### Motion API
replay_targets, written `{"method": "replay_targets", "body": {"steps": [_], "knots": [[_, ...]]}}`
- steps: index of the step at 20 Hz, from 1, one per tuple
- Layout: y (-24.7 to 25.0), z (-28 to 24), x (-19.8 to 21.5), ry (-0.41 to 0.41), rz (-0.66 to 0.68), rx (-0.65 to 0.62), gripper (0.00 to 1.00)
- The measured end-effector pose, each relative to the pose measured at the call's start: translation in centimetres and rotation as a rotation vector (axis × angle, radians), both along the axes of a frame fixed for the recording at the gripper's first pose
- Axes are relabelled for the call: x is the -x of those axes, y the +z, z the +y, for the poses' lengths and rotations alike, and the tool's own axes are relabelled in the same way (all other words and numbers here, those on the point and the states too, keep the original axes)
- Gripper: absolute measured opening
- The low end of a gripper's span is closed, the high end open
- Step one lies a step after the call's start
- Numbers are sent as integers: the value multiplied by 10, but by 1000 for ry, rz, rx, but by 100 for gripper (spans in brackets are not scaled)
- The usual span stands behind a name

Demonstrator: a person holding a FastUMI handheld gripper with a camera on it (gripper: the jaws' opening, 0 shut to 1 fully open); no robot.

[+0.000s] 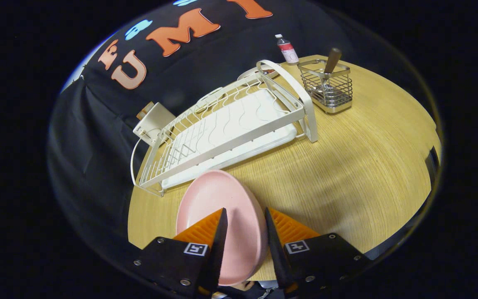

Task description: Take the plate from the dish rack, then take the spoon from the basket and place it into the plate.

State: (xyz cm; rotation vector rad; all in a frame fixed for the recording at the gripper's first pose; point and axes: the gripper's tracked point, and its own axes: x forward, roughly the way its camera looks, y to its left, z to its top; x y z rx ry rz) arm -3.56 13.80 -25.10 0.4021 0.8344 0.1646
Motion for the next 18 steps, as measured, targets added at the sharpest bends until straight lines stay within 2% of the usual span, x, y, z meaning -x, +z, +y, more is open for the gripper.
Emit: {"method": "replay_targets", "body": {"steps": [1,4,5,12,18], "knots": [[0,-1,1,4,0,3,58],[3,-4,-6,12,-19,17,93],[5,-4,-6,14,-22,21,97],[23,-24,-13,14,-50,25,99],[45,-75,-28,-45,-97,55,99]]}}
